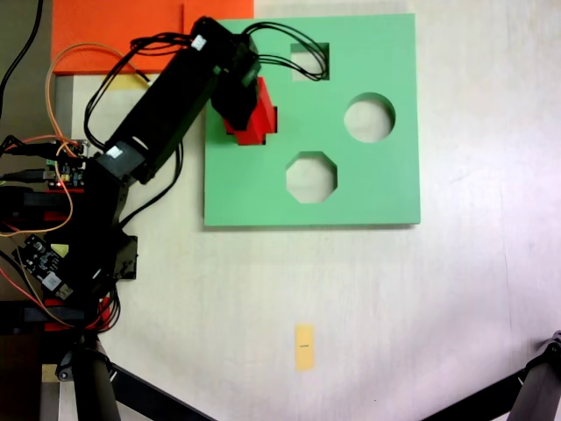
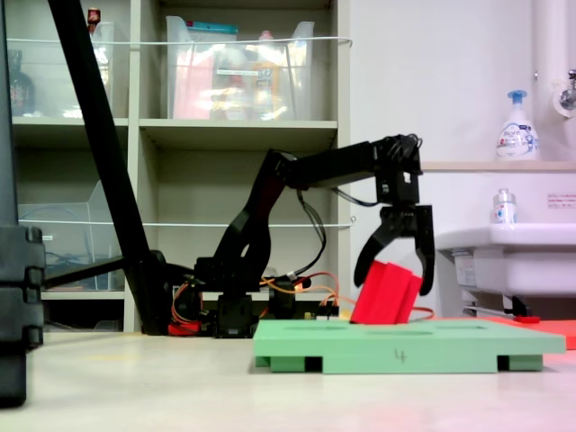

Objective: Put the cross columnar block into the corresponding hole

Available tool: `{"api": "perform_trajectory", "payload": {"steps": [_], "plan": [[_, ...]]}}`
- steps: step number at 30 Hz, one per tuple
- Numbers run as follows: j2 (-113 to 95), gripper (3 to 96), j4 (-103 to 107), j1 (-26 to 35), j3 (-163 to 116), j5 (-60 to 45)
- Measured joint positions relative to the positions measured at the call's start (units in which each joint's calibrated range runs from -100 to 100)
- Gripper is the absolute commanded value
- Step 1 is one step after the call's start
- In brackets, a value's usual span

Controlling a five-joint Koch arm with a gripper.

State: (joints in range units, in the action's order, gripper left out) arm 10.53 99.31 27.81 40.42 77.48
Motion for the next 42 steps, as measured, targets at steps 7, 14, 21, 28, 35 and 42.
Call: {"api": "perform_trajectory", "payload": {"steps": [7,14,21,28,35,42], "plan": [[0.96,47.5,-0.59,-0.24,0.29,-2.39],[1.37,60.7,-0.78,-0.44,0.2,-3.66],[2.6,88.6,-0.88,-0.63,-0.98,-5.42],[-0.55,95.5,-0.98,-0.54,-0.98,-5.76],[-36.8,94.7,-0.88,-3.76,-0.88,-16.65],[-71.27,53.6,-2.74,-17.88,7.84,-46.15]]}}
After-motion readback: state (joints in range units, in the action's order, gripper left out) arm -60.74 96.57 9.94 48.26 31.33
